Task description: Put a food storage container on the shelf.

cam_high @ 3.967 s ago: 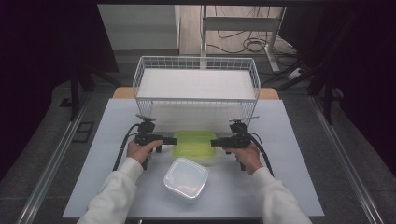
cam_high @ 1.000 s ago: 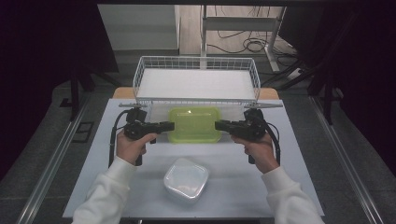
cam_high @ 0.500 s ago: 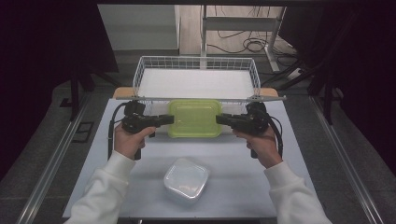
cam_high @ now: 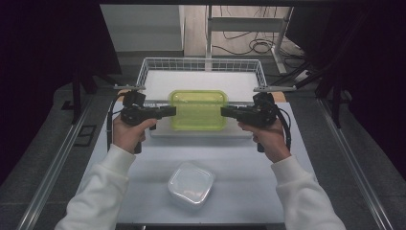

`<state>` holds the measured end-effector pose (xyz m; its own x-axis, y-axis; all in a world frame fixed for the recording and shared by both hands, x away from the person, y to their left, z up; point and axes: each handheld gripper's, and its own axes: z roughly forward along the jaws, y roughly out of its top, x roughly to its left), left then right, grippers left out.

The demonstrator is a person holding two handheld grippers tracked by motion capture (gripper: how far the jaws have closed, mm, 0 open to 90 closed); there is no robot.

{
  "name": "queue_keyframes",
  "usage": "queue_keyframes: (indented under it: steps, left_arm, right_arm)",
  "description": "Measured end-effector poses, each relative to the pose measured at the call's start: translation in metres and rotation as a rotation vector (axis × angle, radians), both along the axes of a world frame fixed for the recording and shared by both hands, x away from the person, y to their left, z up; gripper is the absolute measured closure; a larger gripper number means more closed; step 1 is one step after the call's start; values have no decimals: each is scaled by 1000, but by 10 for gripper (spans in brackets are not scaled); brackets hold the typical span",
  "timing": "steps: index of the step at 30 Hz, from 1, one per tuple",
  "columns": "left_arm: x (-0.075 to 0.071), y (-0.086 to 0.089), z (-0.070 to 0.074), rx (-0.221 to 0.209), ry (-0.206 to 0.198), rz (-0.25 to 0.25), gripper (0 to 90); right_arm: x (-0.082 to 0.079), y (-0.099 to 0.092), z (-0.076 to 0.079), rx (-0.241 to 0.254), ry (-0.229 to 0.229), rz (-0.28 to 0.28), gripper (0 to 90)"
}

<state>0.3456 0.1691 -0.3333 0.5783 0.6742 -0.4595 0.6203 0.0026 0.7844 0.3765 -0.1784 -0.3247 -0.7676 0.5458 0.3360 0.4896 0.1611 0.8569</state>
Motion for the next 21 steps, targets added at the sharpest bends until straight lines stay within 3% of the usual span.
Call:
queue_keyframes:
  steps: [7,16,21]
  left_arm:
    - [12,4,10,-3,-3,4,799]
    - [29,6,26,25,-14,12,798]
    - [41,6,33,19,-10,8,799]
  right_arm:
    - [13,2,9,21,-3,9,779]
    - [30,8,20,8,-15,-1,781]
    - [40,7,26,32,-6,-10,784]
